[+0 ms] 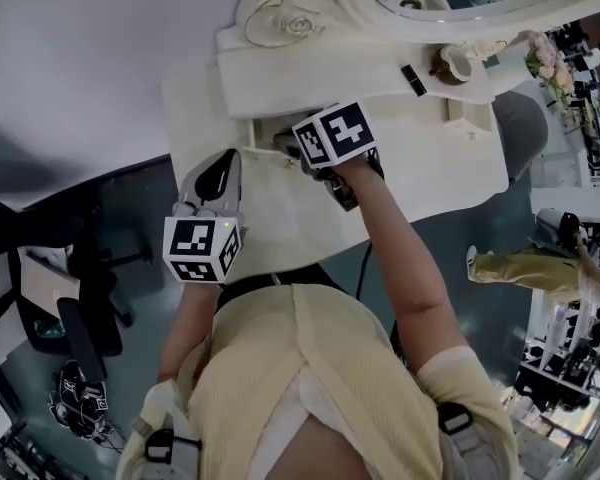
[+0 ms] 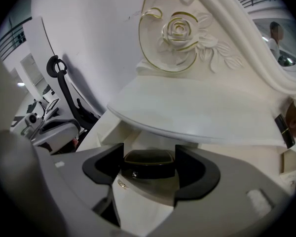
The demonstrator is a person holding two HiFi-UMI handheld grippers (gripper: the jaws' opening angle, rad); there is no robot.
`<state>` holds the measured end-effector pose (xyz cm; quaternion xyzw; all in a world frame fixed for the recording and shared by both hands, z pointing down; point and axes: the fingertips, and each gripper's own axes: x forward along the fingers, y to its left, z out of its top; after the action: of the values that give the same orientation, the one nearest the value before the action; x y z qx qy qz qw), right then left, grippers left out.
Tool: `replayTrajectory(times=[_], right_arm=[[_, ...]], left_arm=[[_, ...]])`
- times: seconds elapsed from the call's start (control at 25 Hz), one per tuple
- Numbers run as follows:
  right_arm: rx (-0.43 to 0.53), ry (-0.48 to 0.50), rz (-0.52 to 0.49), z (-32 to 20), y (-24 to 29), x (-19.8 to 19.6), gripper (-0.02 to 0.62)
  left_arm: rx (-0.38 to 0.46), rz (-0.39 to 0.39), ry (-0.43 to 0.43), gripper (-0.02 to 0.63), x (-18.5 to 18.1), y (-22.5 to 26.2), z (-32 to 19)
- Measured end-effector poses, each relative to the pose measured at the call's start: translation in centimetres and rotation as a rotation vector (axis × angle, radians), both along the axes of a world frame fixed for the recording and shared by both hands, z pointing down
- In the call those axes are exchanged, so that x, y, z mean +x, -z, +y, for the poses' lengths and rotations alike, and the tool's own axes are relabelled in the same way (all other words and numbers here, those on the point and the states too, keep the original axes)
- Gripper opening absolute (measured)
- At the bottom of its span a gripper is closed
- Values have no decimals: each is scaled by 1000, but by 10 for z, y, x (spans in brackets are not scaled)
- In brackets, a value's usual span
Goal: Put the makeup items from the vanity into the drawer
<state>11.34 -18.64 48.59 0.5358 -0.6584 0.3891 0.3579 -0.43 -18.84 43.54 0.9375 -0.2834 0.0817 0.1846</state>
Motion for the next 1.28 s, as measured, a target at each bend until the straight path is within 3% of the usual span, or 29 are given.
replayTrajectory(times=[0.92, 1.28], right_arm=[[118, -60, 52, 11, 15, 7, 335], [234, -85, 16, 24, 38, -5, 313]], left_arm=[[-32, 24, -44, 2, -5, -1, 6], [-61, 58, -81, 2, -9, 4, 13]])
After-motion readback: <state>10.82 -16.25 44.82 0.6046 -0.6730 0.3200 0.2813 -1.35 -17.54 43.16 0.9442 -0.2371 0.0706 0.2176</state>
